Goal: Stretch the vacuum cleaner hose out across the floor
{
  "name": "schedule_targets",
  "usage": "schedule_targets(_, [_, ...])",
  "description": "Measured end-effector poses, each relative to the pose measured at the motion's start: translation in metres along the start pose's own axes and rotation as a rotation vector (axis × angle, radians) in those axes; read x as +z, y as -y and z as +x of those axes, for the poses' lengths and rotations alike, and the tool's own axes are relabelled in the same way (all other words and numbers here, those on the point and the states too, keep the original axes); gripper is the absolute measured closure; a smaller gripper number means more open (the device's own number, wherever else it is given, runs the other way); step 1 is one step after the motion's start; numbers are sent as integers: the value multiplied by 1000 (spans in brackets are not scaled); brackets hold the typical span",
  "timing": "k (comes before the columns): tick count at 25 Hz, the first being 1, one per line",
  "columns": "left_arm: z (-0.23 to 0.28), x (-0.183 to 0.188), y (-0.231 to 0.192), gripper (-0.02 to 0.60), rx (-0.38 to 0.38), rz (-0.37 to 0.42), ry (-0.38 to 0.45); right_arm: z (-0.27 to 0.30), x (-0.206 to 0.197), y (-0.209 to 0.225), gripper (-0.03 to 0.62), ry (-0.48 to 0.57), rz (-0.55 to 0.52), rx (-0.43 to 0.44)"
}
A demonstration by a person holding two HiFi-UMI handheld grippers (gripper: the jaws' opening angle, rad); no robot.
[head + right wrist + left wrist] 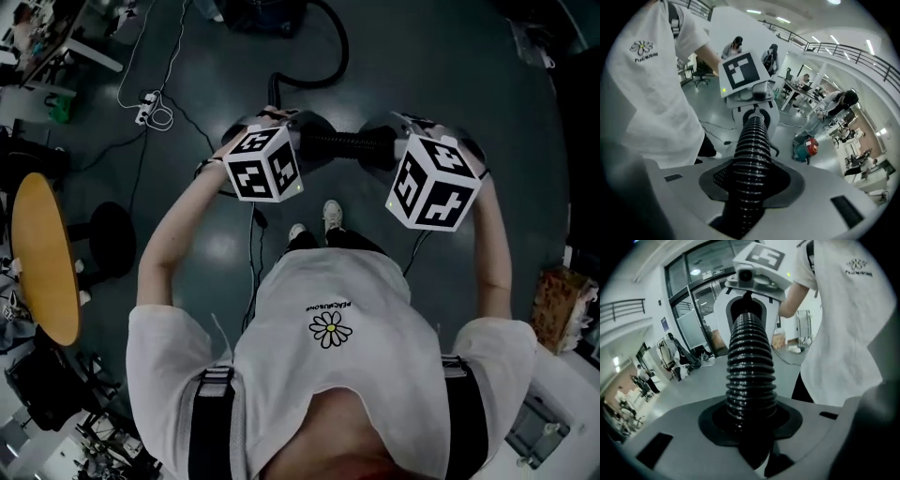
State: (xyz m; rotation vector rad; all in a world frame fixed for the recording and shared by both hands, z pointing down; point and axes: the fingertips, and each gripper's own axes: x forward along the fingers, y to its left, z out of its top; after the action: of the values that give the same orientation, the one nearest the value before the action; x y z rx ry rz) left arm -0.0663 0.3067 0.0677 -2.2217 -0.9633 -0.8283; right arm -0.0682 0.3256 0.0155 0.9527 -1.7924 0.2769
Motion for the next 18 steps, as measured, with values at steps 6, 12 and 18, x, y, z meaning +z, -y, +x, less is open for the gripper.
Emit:
schedule_targets(6, [-15, 22, 112, 457, -166, -320, 274, 2, -2, -62, 422, -313, -155, -165])
schedule_targets(12, [-44, 35, 190, 462, -210, -494, 440, -3, 32, -125, 407, -411, -186, -285])
schedule_targets(18, [-34, -1, 229, 462, -230, -923, 518, -174, 63, -99, 402, -157, -33, -935])
